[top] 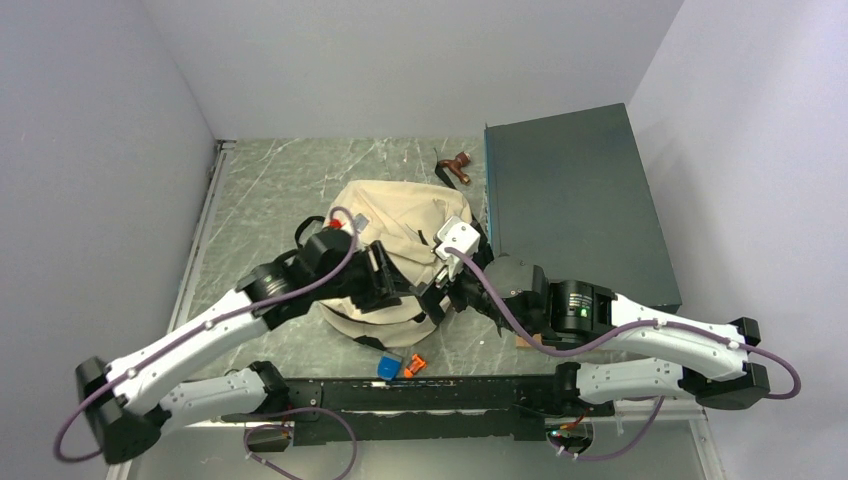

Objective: Pack the student bag
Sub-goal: Adjust the student bag at the center of the board, then zip the student bag at the center of the board.

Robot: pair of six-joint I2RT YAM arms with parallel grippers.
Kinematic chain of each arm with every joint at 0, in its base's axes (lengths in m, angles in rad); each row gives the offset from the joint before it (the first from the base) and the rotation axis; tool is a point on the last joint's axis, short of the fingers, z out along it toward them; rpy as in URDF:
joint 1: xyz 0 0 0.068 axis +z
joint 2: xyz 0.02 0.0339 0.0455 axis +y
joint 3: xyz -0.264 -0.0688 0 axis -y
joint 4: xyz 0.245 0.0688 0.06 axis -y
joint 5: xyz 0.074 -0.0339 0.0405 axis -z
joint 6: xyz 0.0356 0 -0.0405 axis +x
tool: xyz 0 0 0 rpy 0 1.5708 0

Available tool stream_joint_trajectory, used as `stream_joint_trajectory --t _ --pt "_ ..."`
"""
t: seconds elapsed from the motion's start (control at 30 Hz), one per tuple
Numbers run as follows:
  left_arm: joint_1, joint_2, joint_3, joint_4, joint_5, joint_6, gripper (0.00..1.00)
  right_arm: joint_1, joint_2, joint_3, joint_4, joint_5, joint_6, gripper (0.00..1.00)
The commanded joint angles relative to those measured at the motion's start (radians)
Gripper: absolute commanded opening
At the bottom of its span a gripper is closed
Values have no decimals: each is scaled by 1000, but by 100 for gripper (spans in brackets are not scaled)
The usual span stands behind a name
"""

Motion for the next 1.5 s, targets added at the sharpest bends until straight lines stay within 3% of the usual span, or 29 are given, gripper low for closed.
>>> stream_joint_trajectory --t 0.0,0.07,0.27,0.37,0.6,0.9,1.0,1.13,1.2,1.3,1.47 --pt "-35 205 142 -192 -89 -141 47 2 -63 36 -11 25 21 100" --pt "-37 257 166 -192 -99 -155 48 2 -93 26 -10 24 25 100" --pt "-38 360 234 -248 -134 -204 66 2 -167 -7 -20 22 38 100" --pt "-43 428 292 -303 -140 -209 65 2 -189 -17 -21 6 38 100" --pt "-45 567 357 -367 -148 -224 55 2 -202 -21 -41 -30 44 100" --pt "-61 634 411 -458 -193 -269 44 1 -225 -39 -38 -40 49 100" --pt "-63 637 410 -475 -213 -280 32 2 -228 -40 -45 -35 51 100" --pt "-61 616 399 -478 -252 -278 22 2 -219 -37 -67 -23 52 100" --pt "-61 605 389 -458 -260 -264 19 1 -212 -39 -74 -21 48 100" --pt "-62 575 358 -396 -250 -227 2 2 -203 -47 -70 -39 24 100" --pt "-61 422 205 -140 -265 -101 0 3 -195 -102 -42 -170 -153 100"
